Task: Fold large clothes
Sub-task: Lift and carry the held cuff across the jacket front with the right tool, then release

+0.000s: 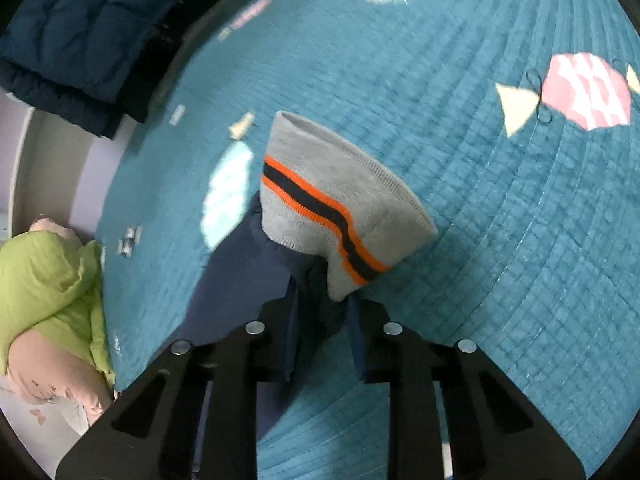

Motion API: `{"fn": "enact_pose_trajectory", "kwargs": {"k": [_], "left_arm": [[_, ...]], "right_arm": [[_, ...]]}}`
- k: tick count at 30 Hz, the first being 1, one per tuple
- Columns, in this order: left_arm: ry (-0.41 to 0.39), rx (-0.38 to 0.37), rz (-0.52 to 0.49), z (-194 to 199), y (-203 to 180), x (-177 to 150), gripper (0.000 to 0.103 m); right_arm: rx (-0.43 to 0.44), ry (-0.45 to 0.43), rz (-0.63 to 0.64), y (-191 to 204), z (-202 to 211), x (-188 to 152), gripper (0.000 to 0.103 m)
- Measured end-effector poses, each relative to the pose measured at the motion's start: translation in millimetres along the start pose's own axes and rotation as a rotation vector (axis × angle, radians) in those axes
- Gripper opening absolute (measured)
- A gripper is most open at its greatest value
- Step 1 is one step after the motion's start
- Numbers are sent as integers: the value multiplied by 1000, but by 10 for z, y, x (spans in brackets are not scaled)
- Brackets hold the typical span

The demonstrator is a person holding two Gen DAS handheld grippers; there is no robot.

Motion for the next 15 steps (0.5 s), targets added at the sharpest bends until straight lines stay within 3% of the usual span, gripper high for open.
{"fn": "enact_pose_trajectory", "kwargs": {"k": [5, 15], "left_arm": [[-4, -1, 15, -14, 6, 10, 0], [2, 18, 21, -17, -33, 51, 0]], "right_arm": [[-10, -94, 103, 370, 287, -114, 20], [101, -102, 253, 1391, 775, -608, 19]]}}
Point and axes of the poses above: each gripper's, at about its wrist camera, not at the fingertips, and z roughly against the way its jaws point, y to its left, x to its top, the point moved 5 cm from there along -z, roughly the way its jaws point, and after that the axes turned 4 degrees about -y, right-handed, at the moved point
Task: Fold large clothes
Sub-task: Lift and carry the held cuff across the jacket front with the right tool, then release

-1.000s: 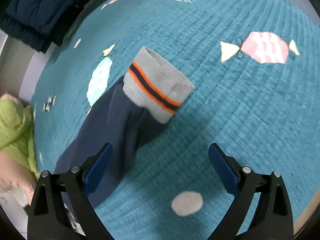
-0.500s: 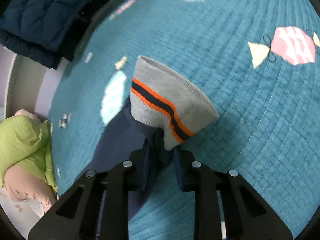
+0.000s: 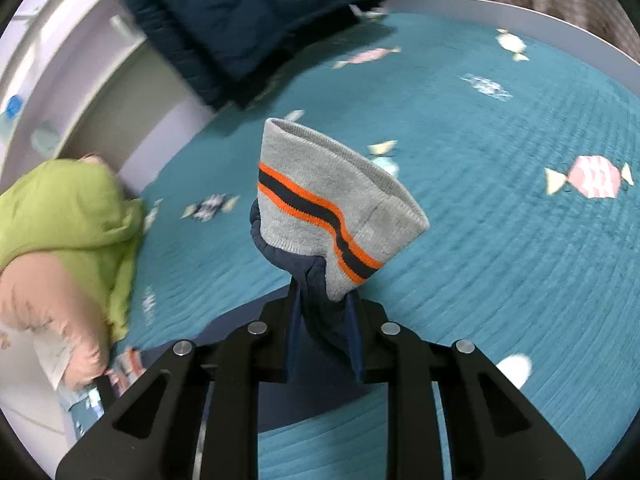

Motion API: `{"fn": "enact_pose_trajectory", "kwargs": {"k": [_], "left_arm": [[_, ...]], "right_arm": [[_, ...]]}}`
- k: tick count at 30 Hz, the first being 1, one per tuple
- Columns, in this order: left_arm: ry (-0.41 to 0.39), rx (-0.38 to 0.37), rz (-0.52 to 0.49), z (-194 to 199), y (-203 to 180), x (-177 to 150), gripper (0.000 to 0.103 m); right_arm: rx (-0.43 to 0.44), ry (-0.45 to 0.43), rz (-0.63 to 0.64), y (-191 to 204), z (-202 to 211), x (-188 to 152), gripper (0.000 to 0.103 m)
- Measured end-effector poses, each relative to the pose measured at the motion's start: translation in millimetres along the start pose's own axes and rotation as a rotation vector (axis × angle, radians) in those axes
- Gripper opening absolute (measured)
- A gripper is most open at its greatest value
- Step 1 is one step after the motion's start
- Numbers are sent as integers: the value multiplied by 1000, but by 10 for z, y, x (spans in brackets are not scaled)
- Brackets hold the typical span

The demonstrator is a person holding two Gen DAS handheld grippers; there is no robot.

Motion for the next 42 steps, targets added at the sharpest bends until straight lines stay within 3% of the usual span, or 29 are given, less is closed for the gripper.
{"fn": "enact_pose_trajectory", "kwargs": {"k": [8, 18, 30, 42], "left_arm": [[9, -1, 35, 169, 53, -8, 0], [-124, 31, -1, 1049, 476, -80, 0], [-212, 78, 52, 1962, 1742, -440, 1], [-227, 124, 161, 2300, 3035, -928, 1]], "right_arm": [[28, -8, 75, 702, 338, -244, 19], [60, 9, 164, 1611, 566, -586, 19], [99, 59, 252, 2758, 643, -1302, 19], [71, 81, 333, 3615, 373, -2129, 19]]}}
Point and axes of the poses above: each gripper's, at about its wrist camera, not at the fingertips, and z roughly against the way its jaws point, y to its left, x to its top, the point moved 5 cm from there along -z, roughly the way its jaws point, and after that the axes turned 4 degrees about -y, right-handed, at the moved point
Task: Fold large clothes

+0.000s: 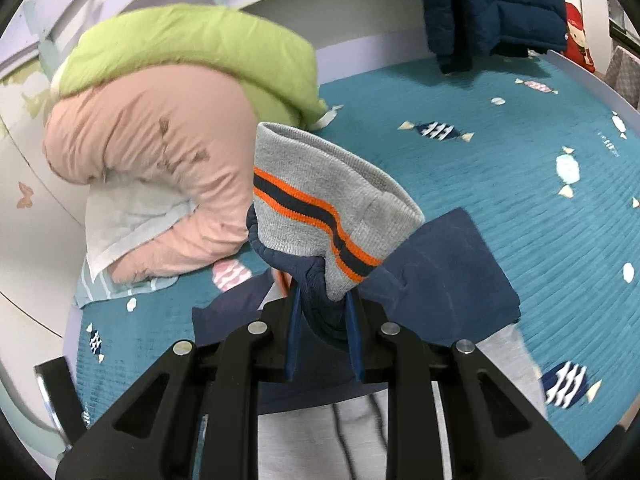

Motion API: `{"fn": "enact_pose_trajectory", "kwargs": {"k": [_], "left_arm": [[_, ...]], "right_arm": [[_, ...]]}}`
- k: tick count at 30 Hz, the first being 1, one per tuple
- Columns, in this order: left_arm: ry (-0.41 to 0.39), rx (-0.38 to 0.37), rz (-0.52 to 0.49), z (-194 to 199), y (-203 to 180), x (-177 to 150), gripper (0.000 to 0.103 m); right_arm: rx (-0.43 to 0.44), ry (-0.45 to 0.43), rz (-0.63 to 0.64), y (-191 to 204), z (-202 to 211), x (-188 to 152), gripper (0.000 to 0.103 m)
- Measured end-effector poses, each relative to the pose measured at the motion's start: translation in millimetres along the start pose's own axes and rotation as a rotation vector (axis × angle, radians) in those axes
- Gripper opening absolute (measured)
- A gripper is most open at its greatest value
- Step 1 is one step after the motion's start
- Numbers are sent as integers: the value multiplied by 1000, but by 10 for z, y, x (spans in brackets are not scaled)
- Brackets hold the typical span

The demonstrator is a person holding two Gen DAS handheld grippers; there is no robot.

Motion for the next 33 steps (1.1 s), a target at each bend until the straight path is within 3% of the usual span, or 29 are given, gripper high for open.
{"fn": "enact_pose_trajectory", "kwargs": {"k": [7, 12, 15, 17, 19, 22, 24, 27, 30, 33], "left_arm": [[38, 49, 73, -106, 708, -211, 1], [87, 83, 106, -276, 1010, -412, 1], [114, 87, 117, -372, 1082, -522, 1], [128, 93, 118, -415, 1093, -569, 1], [135, 93, 114, -439, 1092, -587, 1], [135, 97, 104, -449, 1038, -580, 1], [135, 97, 98, -451, 967, -549, 1], [128, 81, 86, -442, 814, -495, 1], [132, 52, 74, -496, 588, -433, 2], [147, 15, 80, -579, 383, -393, 20]], "right_arm": [[-57, 67, 61, 298, -496, -444, 19], [-102, 154, 128, 417, -947, -829, 20], [-67, 257, 154, 477, -1212, -1066, 30], [-19, 307, 192, 564, -1295, -1204, 44], [46, 313, 220, 631, -1276, -1273, 65], [165, 325, 208, 676, -1189, -1300, 66], [202, 307, 190, 614, -1076, -1225, 68], [171, 267, 158, 361, -918, -1058, 76], [117, 244, 120, -38, -812, -883, 77], [7, 224, 98, -553, -737, -716, 77]]}}
Point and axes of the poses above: each gripper's, at about its wrist camera, not at the fingertips, and z roughly against the way its jaws point, y to its left, x to its top, the point moved 5 cm from there along -z, roughly the way its jaws point, and after that the axes turned 4 degrees about -y, right-handed, at the moved point
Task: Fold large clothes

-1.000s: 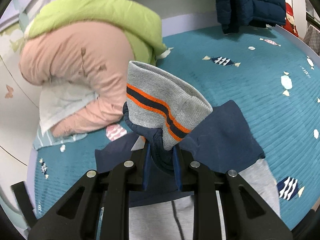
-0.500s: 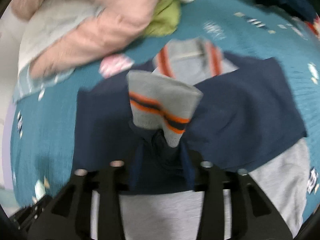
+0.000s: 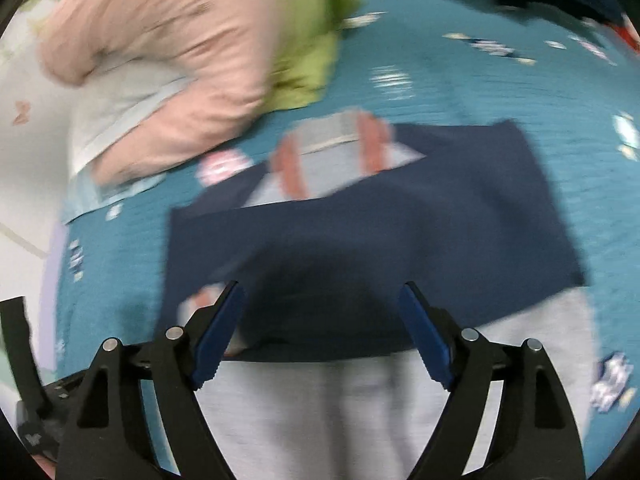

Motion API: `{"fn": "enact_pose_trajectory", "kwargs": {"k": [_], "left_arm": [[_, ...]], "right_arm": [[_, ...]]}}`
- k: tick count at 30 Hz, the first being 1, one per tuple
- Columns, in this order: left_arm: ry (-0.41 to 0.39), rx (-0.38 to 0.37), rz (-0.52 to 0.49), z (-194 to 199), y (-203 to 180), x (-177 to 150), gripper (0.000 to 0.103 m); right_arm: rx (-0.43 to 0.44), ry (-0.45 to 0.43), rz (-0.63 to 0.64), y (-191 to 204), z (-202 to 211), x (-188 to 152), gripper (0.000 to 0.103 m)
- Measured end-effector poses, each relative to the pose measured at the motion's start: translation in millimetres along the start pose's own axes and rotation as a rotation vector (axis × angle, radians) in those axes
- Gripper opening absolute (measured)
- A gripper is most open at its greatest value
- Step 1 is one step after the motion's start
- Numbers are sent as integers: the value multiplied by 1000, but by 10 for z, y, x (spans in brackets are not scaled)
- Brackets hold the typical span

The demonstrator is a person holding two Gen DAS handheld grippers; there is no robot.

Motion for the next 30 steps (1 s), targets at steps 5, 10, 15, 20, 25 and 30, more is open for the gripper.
{"fn": "enact_pose_trajectory", "kwargs": {"k": [5, 10, 15, 20, 25, 30], "left_arm": [[27, -51, 5, -228, -366, 82, 31], [125, -39, 83, -703, -385, 111, 29], [95, -48, 77, -653, -399, 242, 0], [7, -28, -1, -248, -407, 528, 0], [127, -43, -74, -356, -433, 578, 3], [216, -80, 4, -735, -437, 413, 74]], "right_arm": [[-205, 0, -36, -904, 16, 134, 58], [-267, 85, -140, -1500, -212, 9, 28], [-273, 94, -102, -1557, -366, -148, 27], [-283, 85, -95, -1558, -367, -168, 27], [-289, 87, -113, -1542, -373, -156, 28], [-291, 86, -97, -1543, -388, -163, 28]]}}
Point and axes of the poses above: each gripper's, at about its wrist camera, not at the fingertips, and z roughly against the way its jaws point, y to its left, x to its top, the point moved 5 cm from there along -z, roughly the way its jaws point, and after that the axes turned 4 degrees about -y, right-handed, at the moved point
